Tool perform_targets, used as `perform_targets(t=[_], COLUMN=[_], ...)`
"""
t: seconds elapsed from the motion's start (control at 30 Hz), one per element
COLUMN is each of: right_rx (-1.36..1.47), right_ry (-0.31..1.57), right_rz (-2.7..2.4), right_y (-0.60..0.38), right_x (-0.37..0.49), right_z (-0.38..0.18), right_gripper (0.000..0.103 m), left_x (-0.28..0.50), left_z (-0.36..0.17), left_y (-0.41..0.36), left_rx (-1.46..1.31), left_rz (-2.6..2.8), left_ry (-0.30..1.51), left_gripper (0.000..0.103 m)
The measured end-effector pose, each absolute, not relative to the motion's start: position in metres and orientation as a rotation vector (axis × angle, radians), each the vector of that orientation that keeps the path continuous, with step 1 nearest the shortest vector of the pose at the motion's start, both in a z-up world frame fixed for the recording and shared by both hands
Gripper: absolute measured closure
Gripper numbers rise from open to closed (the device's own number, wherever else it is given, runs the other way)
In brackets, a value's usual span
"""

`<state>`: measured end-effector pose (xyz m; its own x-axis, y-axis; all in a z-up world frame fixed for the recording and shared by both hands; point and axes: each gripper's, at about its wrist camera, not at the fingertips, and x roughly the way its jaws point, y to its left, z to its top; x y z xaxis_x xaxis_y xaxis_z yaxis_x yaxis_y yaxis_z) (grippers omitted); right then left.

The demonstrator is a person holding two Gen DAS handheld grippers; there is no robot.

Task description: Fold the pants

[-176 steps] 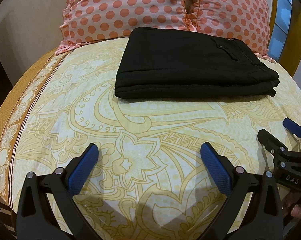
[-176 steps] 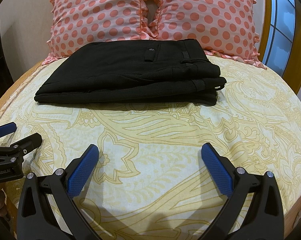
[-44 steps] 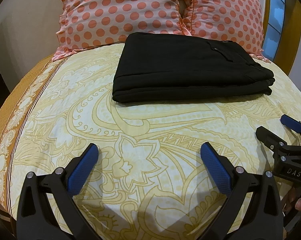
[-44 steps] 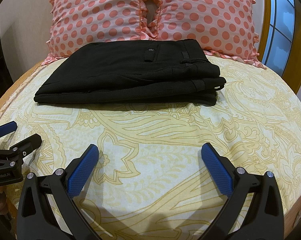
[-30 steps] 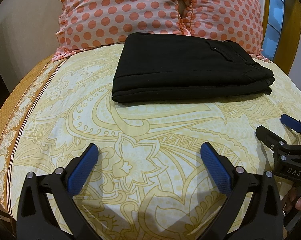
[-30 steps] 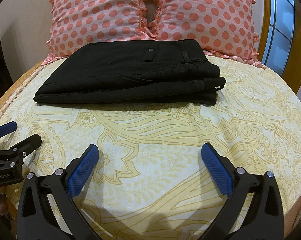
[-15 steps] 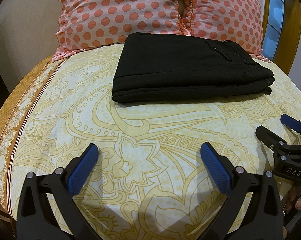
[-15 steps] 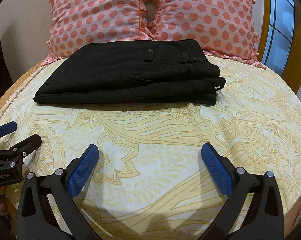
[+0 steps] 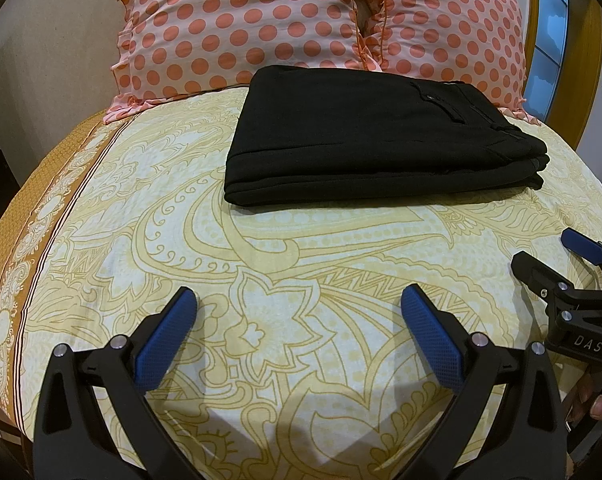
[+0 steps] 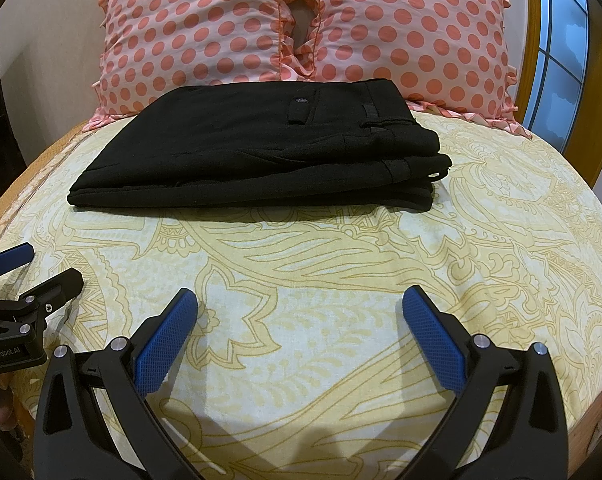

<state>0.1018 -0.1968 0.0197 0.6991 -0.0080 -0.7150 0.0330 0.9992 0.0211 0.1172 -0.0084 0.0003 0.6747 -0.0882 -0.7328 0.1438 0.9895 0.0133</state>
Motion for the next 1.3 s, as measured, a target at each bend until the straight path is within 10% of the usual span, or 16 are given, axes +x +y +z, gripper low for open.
perform_targets(t=[1.3], right_rx=[0.033], right_ry=[0.796], right_rz=[-0.022], right_y=[-0.1972], right_x=[0.1024], right_z=[0.0198], right_gripper=[0.001], left_x=[0.1205], left_z=[0.0012], left_y=[-0.0095], left_rx=[0.076], left_rz=[-0.143], left_ry=[0.829], left_gripper=[0.002])
